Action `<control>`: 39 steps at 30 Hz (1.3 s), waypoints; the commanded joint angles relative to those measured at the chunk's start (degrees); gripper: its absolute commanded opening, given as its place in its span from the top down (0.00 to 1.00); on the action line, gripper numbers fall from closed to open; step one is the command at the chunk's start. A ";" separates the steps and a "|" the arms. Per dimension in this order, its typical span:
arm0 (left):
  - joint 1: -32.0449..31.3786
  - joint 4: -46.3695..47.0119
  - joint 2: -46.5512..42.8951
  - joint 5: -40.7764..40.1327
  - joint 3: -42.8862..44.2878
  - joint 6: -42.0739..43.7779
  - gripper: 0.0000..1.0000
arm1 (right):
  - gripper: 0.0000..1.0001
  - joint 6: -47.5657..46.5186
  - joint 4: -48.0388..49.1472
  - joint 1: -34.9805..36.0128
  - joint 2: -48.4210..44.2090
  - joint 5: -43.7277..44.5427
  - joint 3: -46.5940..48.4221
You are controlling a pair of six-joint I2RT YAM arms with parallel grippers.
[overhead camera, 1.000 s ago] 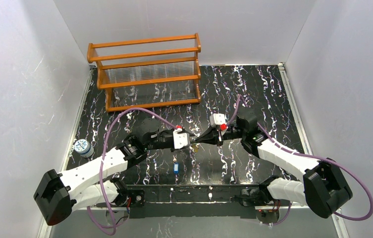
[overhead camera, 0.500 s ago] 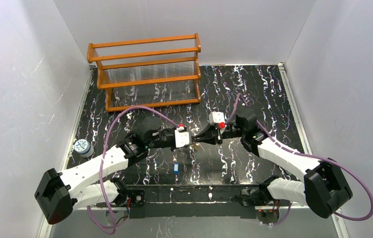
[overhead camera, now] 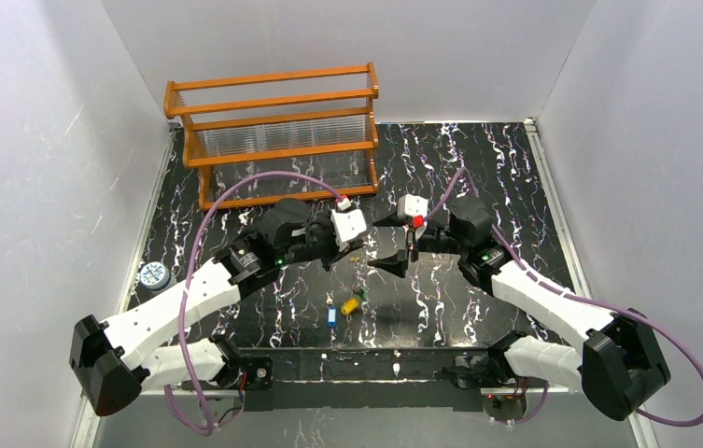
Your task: Put the keys on the keyring
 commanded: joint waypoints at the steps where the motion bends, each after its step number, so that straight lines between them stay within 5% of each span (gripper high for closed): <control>1: -0.23 -12.17 3.83 -5.59 7.03 -3.69 1.00 | 0.01 6.52 3.55 0.07 -0.13 4.84 3.69; 8: -0.25 -23.46 9.20 -7.44 14.09 -0.15 1.00 | 0.01 14.04 0.16 0.02 2.08 10.88 7.41; 15: -0.25 -26.14 10.04 -9.10 16.96 1.16 1.00 | 0.02 17.42 3.01 -0.11 5.94 2.36 6.70; 24: -0.25 -23.05 6.27 -5.05 14.36 2.80 1.00 | 0.34 21.62 29.00 -0.12 5.74 -0.61 -5.71; 39: -0.25 -18.13 4.19 0.21 11.33 2.50 1.00 | 0.65 30.66 38.33 -0.05 13.28 -9.54 -2.57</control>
